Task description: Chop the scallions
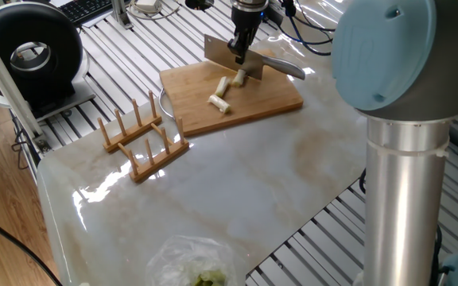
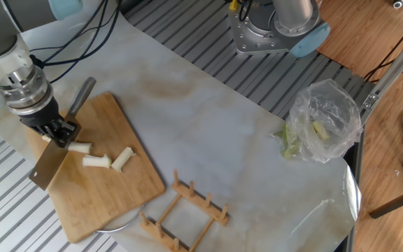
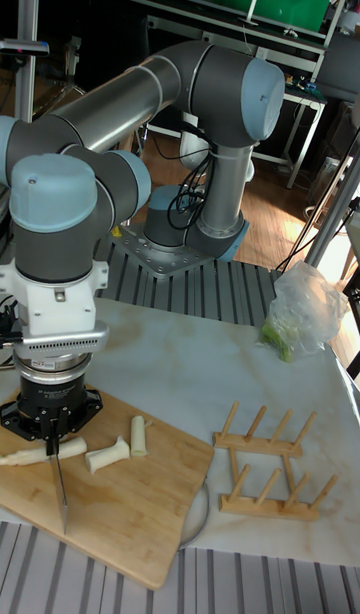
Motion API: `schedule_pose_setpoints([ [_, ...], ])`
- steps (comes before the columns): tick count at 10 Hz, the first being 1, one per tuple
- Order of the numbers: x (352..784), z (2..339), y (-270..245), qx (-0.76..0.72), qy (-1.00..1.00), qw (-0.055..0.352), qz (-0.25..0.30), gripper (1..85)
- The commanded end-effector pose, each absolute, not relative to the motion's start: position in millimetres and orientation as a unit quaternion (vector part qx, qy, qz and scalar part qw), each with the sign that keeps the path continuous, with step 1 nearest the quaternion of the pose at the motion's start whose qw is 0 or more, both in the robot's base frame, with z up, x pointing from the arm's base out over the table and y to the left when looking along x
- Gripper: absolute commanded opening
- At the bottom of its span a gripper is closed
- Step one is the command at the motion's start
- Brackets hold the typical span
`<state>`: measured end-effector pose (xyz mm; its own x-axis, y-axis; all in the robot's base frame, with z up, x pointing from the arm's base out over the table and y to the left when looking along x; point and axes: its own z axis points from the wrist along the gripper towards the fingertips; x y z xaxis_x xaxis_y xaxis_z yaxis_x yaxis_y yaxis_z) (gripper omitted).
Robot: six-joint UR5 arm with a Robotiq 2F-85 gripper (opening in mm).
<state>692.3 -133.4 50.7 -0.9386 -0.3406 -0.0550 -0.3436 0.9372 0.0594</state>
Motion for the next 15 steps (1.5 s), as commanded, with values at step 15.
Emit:
schedule_pose_setpoints([
  [15, 671.0, 58.3, -164.8, -0.198, 0.979, -0.044, 0.022, 1.3],
])
